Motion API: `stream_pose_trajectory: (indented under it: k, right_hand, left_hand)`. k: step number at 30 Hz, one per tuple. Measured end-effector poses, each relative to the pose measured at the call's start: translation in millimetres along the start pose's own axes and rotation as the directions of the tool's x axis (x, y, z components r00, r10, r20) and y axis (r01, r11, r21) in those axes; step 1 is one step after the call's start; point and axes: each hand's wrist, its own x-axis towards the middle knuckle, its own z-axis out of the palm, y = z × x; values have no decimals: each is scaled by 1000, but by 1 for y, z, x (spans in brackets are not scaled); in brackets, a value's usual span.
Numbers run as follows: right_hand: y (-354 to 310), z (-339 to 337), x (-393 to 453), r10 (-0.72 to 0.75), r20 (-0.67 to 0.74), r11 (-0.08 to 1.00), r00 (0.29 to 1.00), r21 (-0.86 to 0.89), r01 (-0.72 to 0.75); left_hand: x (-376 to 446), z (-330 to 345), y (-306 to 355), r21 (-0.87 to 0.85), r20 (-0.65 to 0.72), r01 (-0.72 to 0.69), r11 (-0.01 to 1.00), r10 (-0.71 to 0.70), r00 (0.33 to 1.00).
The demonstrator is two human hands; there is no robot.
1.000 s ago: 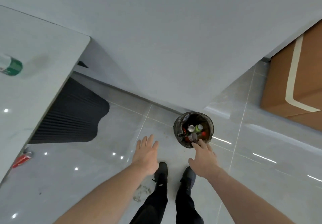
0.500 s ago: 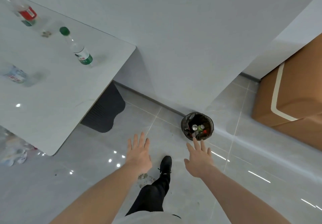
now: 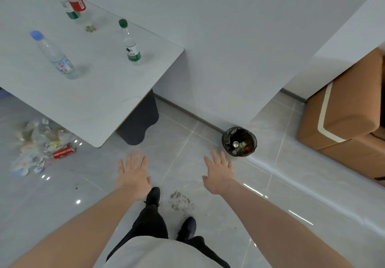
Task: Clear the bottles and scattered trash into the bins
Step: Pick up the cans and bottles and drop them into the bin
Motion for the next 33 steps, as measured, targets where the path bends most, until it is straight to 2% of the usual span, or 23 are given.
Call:
stream_pose_trajectory:
  k: [7,10,19,25,33]
  right_hand:
    - [-88,-4,12,-16,-6,1000,1000,-20,16]
    - [-133,5,22,8,-3,1000,1000,-8,-8]
    - [-282,31,22,105,6,994,994,-2,-105]
    - [-334,31,2,133,-43,991,990,10,-132]
    - [-389,64,-15,79,-51,997,996,25,-78]
  left_hand:
    - [4,1,-86,-16,-33,-4,1000,4,999]
    - [15,-1,-129,-5,-56,-49,999,48,997]
    - [31,-2,-247,118,10,-198,973,198,980]
    - [19,5,-308,92,4,-183,979,183,983]
    - [-31,43,-382,48,-60,-105,993,108,992]
